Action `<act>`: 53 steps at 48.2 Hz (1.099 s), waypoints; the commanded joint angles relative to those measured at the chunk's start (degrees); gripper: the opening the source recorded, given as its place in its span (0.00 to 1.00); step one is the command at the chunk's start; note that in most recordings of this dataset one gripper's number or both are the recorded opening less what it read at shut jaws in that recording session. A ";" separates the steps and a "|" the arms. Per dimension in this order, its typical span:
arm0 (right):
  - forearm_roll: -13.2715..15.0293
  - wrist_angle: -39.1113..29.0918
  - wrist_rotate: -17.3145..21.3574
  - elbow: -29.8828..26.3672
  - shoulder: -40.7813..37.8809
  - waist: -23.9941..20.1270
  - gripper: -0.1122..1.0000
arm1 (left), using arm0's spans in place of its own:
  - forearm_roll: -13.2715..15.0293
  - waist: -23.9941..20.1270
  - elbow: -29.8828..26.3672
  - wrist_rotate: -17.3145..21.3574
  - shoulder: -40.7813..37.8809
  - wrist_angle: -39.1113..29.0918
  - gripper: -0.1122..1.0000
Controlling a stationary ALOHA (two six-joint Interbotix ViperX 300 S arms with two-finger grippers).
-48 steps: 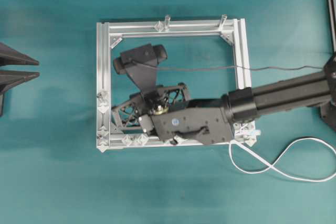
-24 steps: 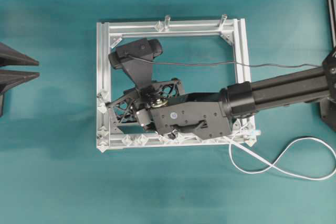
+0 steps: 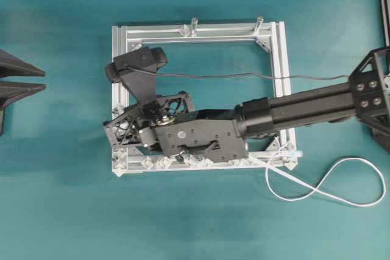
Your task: Move the cable alternately left and right between 8 closely spaced pins so it hooks onto each one.
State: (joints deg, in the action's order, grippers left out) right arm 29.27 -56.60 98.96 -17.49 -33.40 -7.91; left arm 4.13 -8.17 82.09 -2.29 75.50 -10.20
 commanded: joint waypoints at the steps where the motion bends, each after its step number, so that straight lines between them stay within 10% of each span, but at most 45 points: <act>1: 0.26 0.00 -0.26 -2.72 0.97 0.18 0.22 | -0.18 0.18 -0.62 -0.44 -0.44 0.26 0.44; 53: -0.79 -1.23 4.04 -4.83 0.53 -7.65 0.22 | -0.18 0.18 -0.62 -0.44 -0.44 0.26 0.44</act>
State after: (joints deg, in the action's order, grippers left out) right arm 28.48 -57.92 102.92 -21.01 -33.93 -14.59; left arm 4.13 -8.09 82.09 -2.37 75.50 -10.20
